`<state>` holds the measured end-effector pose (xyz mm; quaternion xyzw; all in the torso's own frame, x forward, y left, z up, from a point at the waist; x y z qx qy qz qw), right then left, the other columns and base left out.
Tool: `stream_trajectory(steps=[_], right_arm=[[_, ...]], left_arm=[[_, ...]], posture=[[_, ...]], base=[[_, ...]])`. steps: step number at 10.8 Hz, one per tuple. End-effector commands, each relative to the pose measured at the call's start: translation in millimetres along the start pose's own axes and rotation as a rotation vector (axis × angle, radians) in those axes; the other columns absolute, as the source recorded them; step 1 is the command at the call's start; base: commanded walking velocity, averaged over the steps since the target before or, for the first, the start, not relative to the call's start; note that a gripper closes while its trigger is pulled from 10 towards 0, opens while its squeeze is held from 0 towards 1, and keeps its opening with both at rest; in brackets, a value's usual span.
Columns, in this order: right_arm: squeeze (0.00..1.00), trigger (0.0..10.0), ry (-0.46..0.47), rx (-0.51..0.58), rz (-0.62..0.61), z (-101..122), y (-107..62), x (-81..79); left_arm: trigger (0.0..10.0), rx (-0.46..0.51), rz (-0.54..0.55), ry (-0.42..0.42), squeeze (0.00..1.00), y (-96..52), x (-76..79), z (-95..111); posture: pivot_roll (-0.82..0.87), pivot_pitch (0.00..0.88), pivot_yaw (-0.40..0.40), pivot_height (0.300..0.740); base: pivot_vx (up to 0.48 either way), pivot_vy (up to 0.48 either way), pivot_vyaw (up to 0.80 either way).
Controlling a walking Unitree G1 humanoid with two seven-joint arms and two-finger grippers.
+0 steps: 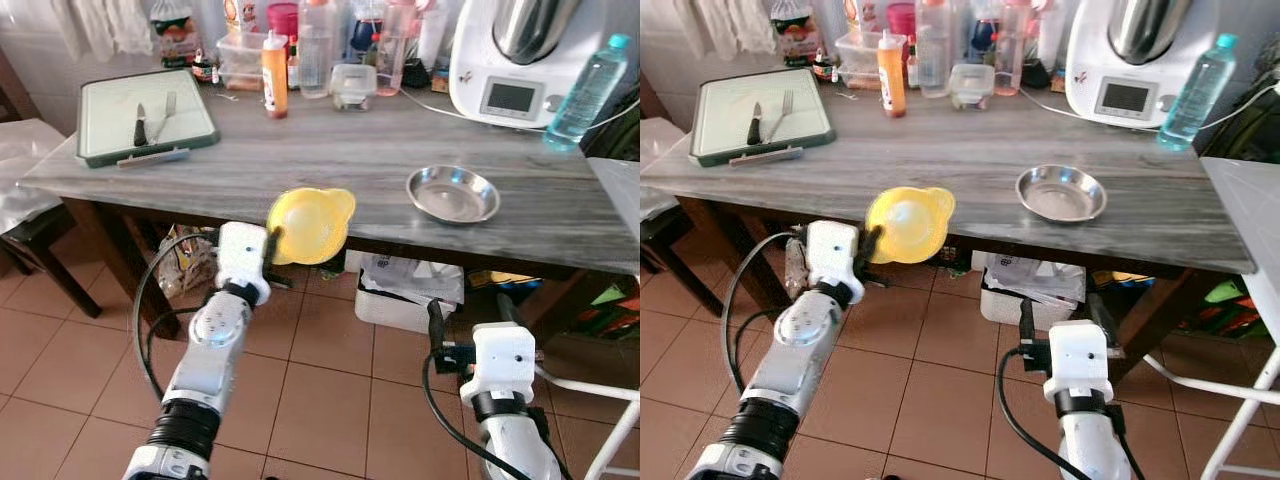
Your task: Setting the table
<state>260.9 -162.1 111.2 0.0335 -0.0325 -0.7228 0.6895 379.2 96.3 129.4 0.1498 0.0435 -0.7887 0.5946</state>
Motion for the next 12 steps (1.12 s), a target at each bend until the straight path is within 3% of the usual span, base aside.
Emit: stream_trajectory(steps=[1, 4, 6, 12], right_arm=[[0.00, 10.0, -0.020, 0.028, -0.007, 8, -0.5, 2.6], [0.00, 10.0, -0.046, 0.060, -0.012, 18, 0.7, 6.0], [0.00, 10.0, -0.052, 0.055, -0.010, 17, 1.2, 5.3], [0.00, 10.0, -0.052, 0.051, -0.011, 17, 0.1, 4.7]], left_arm=[[10.0, 0.031, -0.009, -0.001, 0.00, -0.2, -1.2, 7], [10.0, 0.072, -0.035, -0.049, 0.00, 1.1, 4.7, 19], [10.0, 0.056, -0.032, -0.039, 0.00, -0.8, 4.8, 16], [10.0, 0.038, -0.035, -0.046, 0.00, 0.5, 7.3, 15]], posture=[[0.07, 0.056, -0.021, 0.740], [0.07, 0.058, -0.032, 0.740], [0.07, 0.059, -0.033, 0.740], [0.06, 0.061, -0.029, 0.740]], base=[[0.000, 0.000, 0.00], [0.000, 0.000, 0.00], [0.000, 0.000, 0.00], [0.000, -0.417, 0.00]])
Point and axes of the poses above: a point about 5 cm out from each wrist's last joint towards the gripper, its own y axis pointing out of the wrist towards the gripper, its own z axis along the axis of the wrist's last joint, x = y × z, the point moved 5 cm from there along y, pointing out of the wrist towards the gripper, and after that the axes turned 13 degrees about y, right-handed, at the moved point
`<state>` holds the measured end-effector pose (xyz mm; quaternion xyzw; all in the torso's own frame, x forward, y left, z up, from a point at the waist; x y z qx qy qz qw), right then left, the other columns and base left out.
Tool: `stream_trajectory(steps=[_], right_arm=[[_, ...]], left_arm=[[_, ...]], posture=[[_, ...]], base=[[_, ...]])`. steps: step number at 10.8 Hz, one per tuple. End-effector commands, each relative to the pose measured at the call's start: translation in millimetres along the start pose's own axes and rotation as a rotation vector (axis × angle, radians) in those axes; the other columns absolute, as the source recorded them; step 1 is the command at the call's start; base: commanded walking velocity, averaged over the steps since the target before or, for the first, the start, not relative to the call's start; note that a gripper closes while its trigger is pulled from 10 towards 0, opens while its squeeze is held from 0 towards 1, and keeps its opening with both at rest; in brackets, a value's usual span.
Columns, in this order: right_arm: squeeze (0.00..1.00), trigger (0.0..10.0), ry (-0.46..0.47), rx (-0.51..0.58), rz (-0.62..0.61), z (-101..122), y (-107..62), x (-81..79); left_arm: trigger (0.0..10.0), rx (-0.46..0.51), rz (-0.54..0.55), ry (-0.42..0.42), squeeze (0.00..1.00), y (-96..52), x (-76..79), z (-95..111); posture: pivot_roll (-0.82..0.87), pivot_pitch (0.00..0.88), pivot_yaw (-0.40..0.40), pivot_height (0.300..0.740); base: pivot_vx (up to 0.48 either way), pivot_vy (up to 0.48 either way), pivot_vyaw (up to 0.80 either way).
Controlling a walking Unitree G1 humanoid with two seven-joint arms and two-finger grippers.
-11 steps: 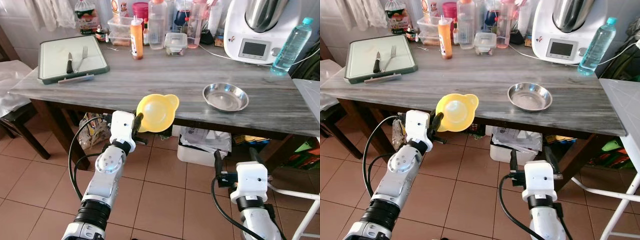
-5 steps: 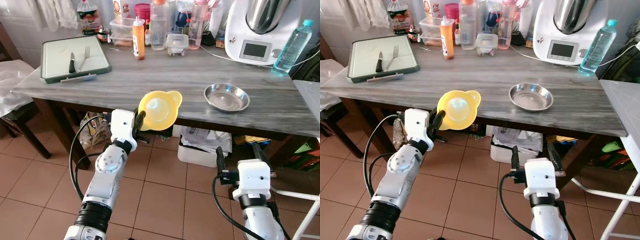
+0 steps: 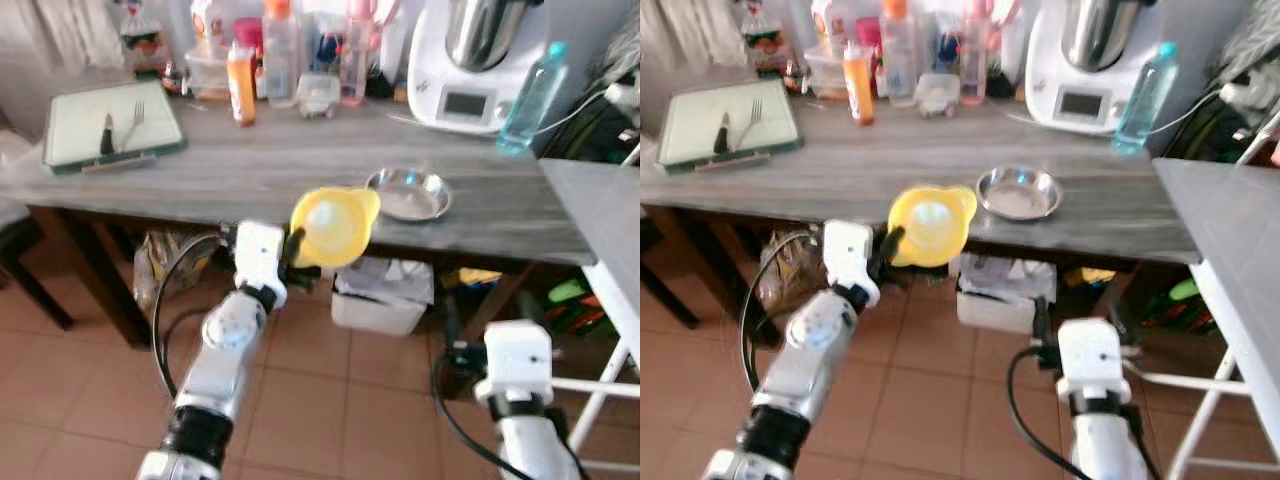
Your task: Setting the table
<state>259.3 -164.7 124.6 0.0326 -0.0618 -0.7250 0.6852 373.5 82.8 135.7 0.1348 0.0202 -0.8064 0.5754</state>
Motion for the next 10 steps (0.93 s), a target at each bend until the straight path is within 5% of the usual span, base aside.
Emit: stream_trajectory(steps=[1, 10], right_arm=[[0.00, 10.0, -0.010, 0.011, -0.005, 4, 0.3, 2.6], [0.00, 10.0, -0.049, 0.051, -0.064, 17, 0.6, 16.4]], left_arm=[[10.0, 0.007, 0.012, 0.008, 0.00, 1.3, -4.6, 4], [10.0, 0.019, 0.011, 0.006, 0.00, 5.1, -7.4, 7]], posture=[[0.06, 0.061, -0.028, 0.740], [0.05, 0.057, -0.025, 0.740]], base=[[0.000, -0.386, 0.00], [0.000, -0.042, 0.00]])
Point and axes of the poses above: a point about 5 cm out from each wrist's last joint towards the gripper, its own y axis pointing out of the wrist towards the gripper, its own z axis along the axis of the wrist's last joint, x = y × z, the point moved 5 cm from there along y, pointing out of the wrist towards the gripper, and after that the axes turned 13 degrees about y, right-handed, at the moved point
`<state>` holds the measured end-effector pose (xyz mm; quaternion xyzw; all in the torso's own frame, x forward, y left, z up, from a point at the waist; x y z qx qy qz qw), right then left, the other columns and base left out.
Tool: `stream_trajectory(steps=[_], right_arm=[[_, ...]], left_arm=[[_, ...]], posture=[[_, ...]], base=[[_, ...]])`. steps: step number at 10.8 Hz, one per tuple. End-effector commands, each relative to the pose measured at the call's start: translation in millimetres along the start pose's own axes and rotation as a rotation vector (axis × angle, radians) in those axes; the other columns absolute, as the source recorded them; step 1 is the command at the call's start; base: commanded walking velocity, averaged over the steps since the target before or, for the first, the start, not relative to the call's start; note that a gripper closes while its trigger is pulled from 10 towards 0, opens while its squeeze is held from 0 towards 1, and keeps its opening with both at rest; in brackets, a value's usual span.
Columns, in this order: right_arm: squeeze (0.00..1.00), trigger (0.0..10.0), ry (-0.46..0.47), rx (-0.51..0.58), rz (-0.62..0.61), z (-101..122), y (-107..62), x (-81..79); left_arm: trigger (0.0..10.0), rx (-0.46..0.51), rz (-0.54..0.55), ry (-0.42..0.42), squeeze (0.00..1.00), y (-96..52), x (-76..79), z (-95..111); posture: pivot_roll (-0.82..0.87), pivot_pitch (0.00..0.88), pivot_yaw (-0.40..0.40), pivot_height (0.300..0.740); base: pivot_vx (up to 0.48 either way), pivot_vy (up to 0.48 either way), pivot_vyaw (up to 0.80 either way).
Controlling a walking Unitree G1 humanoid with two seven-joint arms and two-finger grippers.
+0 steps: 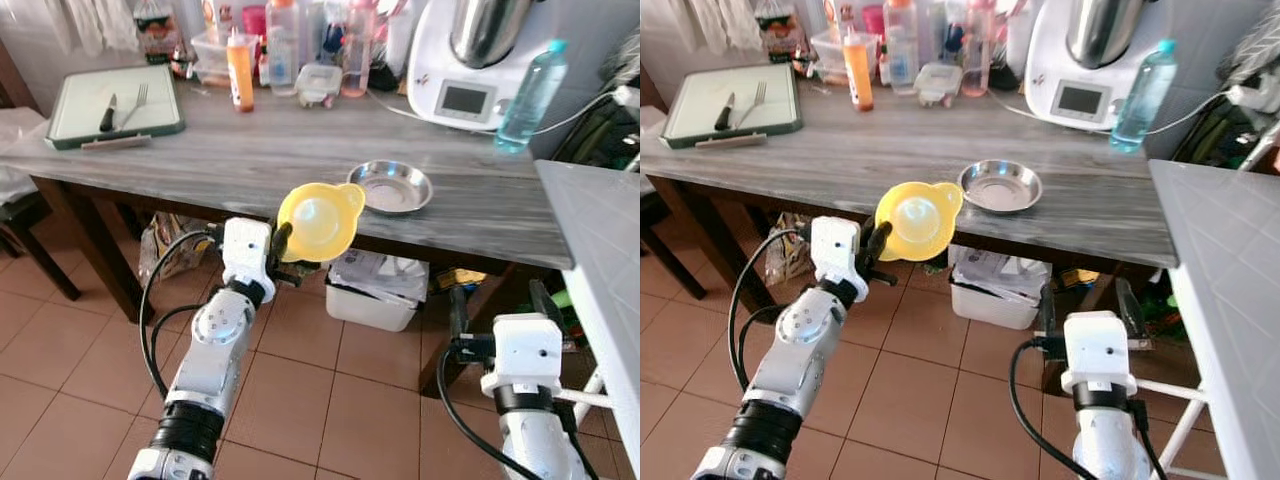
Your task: Setting the table
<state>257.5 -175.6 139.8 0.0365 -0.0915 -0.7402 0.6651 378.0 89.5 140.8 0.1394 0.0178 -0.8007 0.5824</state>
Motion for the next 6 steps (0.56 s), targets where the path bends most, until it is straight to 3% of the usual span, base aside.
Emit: stream_trajectory(steps=[1, 2, 6], right_arm=[[0.00, 10.0, -0.012, 0.003, -0.018, 1.9, -0.4, 4.6], [0.00, 10.0, -0.015, 0.002, -0.017, 1.9, -1.3, 3.7], [0.00, 10.0, -0.028, 0.010, -0.026, 4.8, -1.0, 7.1]], left_arm=[[10.0, 0.023, -0.014, -0.006, 0.00, 4.3, 1.9, 6.2], [10.0, 0.027, -0.025, -0.012, 0.00, 4.8, 4.6, 6.7], [10.0, 0.036, -0.033, -0.013, 0.00, 5.7, 7.3, 8.6]], posture=[[0.04, 0.054, -0.023, 0.740], [0.04, 0.051, -0.024, 0.740], [0.03, 0.050, -0.026, 0.740]], base=[[0.000, 0.000, 0.00], [0.000, 0.000, 0.00], [0.263, 0.000, 0.00]])
Point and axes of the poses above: a point about 5 cm out from each wrist's last joint towards the gripper, its own y axis pointing out of the wrist towards the gripper, its own z axis along the axis of the wrist's last joint, x = y × z, the point moved 5 cm from there along y, pointing out of the wrist towards the gripper, and after that the axes turned 13 degrees about y, right-handed, at the moved point
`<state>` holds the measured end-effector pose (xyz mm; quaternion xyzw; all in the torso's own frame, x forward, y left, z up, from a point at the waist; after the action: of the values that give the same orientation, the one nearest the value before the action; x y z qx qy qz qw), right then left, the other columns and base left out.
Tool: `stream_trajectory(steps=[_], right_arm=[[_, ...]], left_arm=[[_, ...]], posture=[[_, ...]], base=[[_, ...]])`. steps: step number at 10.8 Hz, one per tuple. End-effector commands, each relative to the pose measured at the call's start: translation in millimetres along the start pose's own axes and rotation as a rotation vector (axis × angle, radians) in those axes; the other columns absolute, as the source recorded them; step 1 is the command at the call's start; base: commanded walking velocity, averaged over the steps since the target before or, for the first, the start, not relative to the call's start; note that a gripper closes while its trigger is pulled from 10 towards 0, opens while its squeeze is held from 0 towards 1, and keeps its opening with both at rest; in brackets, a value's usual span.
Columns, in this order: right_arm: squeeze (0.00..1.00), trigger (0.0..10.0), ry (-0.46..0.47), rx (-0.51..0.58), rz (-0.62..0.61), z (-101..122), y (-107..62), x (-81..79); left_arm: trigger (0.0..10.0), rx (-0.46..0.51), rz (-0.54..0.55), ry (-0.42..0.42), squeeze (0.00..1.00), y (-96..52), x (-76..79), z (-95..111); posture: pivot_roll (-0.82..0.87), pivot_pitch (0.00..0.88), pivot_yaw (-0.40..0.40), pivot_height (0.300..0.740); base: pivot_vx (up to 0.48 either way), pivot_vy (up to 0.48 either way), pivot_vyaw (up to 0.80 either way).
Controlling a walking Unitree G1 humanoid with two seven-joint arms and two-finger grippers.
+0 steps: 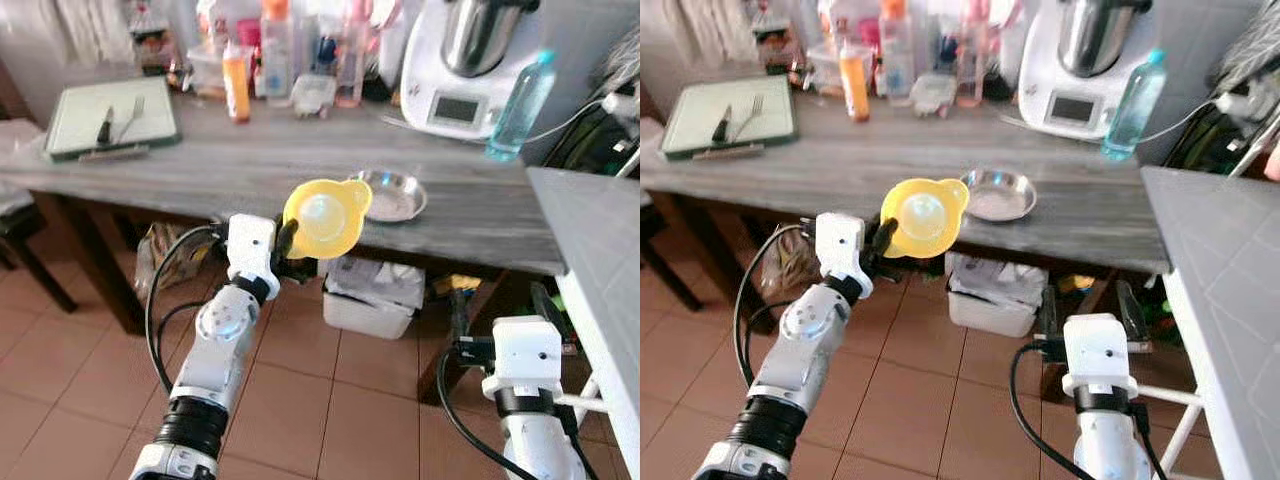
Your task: Setting the table
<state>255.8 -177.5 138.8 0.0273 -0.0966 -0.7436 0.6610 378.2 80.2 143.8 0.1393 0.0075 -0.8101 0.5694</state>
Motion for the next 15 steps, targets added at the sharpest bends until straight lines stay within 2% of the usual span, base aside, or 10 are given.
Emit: stream_trajectory(steps=[1, 6, 15], right_arm=[[0.00, 10.0, -0.013, 0.019, -0.033, 6, 0.1, 7.3], [0.00, 10.0, 0.018, -0.019, -0.044, 0, -14.6, 2.8], [0.00, 10.0, 0.015, -0.020, -0.043, 0, -14.2, 2.8]], left_arm=[[10.0, 0.016, -0.004, 0.001, 0.00, 2.2, -0.6, 4], [10.0, 0.014, -0.024, 0.002, 0.00, 3.1, 3.4, 3], [10.0, 0.004, -0.042, 0.004, 0.00, 3.7, 9.6, 0]], posture=[[0.03, 0.050, -0.026, 0.740], [0.02, 0.056, -0.018, 0.740], [0.02, 0.058, -0.016, 0.740]], base=[[0.274, 0.000, 0.00], [0.291, 0.000, 0.00], [0.295, 0.000, 0.00]])
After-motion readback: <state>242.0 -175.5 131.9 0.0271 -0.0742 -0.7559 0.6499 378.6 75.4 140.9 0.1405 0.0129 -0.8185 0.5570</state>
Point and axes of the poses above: a point about 5 cm out from each wrist's last joint towards the gripper, its own y axis pointing out of the wrist towards the gripper, its own z axis along the axis of the wrist's last joint, x = y × z, the point moved 5 cm from there along y, pointing out of the wrist towards the gripper, and after that the axes turned 13 degrees about y, right-handed, at the moved point
